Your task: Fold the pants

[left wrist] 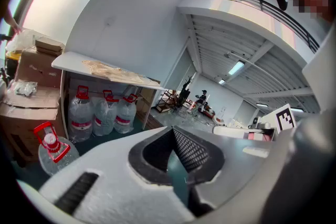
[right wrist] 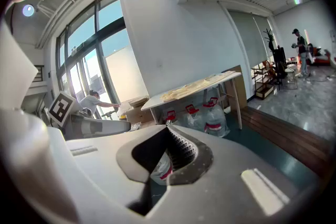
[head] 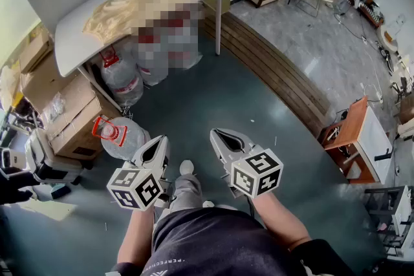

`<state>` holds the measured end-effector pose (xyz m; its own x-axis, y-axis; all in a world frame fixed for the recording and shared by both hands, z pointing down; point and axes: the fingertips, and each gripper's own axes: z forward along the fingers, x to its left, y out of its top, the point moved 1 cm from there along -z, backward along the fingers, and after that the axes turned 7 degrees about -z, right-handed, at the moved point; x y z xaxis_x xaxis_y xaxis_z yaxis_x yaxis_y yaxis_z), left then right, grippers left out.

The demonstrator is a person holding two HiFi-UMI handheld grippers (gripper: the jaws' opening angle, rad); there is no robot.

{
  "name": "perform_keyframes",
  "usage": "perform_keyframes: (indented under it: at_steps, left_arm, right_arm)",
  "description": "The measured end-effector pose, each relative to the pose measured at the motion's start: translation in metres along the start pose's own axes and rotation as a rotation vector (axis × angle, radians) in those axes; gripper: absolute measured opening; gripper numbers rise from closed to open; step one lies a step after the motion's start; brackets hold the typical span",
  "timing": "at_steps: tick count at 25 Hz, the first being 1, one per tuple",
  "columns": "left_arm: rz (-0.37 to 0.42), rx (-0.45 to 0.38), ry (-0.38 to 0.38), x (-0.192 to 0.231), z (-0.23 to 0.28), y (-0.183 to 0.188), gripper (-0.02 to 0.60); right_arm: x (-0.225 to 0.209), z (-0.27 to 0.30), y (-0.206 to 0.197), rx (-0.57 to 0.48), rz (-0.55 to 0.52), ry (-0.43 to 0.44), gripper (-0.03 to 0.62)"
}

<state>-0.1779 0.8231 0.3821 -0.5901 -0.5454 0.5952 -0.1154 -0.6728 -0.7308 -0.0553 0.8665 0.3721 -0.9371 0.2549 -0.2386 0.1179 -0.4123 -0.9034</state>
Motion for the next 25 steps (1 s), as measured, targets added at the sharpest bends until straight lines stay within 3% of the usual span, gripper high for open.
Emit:
perform_keyframes:
  at_steps: [19,25]
  left_arm:
    - [0.058,0.013,-0.048,0.102,0.085,0.121,-0.003]
    - [0.028,0.017,-0.036,0.125,0.125,0.147,-0.003]
  right_arm:
    - [-0.056,0.17,0.071,-0.011,0.071,-0.007,-0.002]
    - [-0.087,0.207,0.093,0.003,0.062,0.009,-0.002]
